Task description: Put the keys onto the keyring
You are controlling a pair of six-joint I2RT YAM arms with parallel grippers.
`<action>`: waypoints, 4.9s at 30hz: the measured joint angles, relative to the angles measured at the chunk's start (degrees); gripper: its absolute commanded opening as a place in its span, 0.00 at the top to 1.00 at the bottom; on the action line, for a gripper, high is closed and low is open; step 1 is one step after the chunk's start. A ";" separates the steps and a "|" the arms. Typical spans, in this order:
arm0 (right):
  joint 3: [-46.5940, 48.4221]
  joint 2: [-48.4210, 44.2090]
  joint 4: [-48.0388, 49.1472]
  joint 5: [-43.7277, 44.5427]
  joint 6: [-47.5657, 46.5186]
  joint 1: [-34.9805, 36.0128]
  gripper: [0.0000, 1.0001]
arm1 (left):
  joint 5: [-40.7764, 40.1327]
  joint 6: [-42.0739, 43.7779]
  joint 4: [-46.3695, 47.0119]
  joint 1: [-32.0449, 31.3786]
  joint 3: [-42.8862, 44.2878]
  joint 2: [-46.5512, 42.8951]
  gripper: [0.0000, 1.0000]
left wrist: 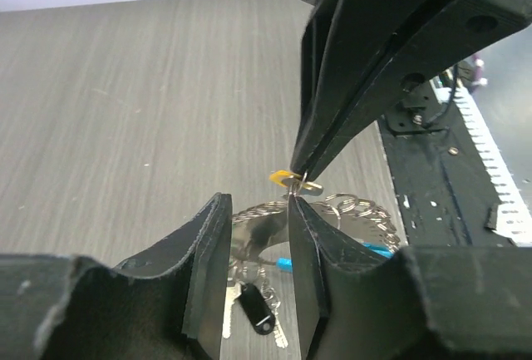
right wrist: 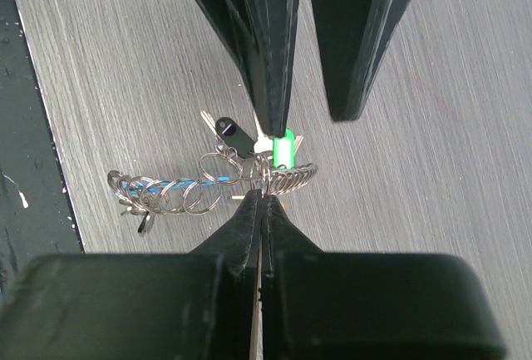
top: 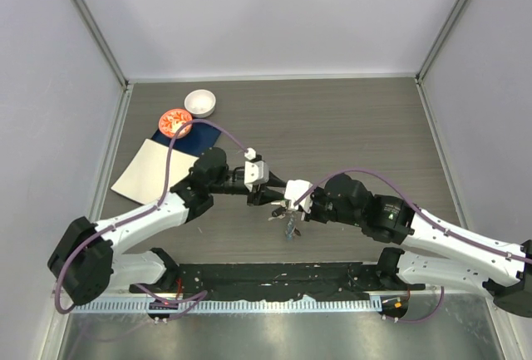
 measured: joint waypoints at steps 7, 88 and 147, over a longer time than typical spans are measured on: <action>0.00 0.00 -0.15 -0.20 -0.76 0.00 0.99 | 5.90 0.55 -1.95 -0.35 2.12 5.01 0.70; 2.62 3.52 1.07 -4.48 -4.35 0.11 0.99 | -13.77 -12.59 13.46 -3.28 -12.26 -7.89 0.43; 4.11 3.21 -5.66 -3.74 -6.58 0.11 0.99 | 9.73 0.52 -0.04 -0.22 0.15 9.03 0.49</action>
